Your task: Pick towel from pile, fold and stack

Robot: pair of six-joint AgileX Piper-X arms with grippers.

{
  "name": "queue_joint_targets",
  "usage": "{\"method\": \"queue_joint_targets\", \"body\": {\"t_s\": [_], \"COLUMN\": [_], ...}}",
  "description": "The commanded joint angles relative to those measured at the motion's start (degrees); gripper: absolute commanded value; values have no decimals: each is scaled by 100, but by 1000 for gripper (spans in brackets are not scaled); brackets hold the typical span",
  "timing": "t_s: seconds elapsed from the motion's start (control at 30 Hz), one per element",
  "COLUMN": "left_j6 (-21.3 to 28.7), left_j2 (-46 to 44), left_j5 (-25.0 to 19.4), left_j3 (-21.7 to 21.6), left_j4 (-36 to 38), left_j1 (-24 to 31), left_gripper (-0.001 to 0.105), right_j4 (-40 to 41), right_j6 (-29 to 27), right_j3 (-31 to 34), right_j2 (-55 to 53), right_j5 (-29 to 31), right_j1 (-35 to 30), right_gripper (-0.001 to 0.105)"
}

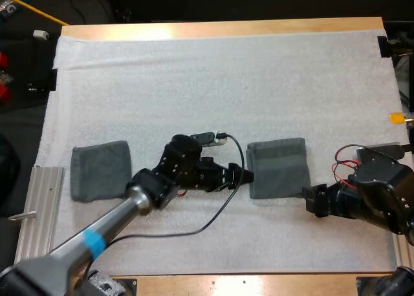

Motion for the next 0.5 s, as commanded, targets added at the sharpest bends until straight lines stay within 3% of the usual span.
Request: {"method": "queue_joint_targets", "body": {"t_s": [0.0,0.47], "left_j6": [-119,-117], "left_j2": [135,1585], "left_j5": [-60,46], "left_j3": [-75,-883], "left_j4": [-179,-76], "left_j1": [-17,-17], "left_gripper": [72,72], "right_j4": [51,51], "right_j6": [-53,-53], "right_j3": [-29,-29], "right_j2": [2,2], "right_j5": [-12,3], "right_j1": [9,9], "right_gripper": [74,74]}}
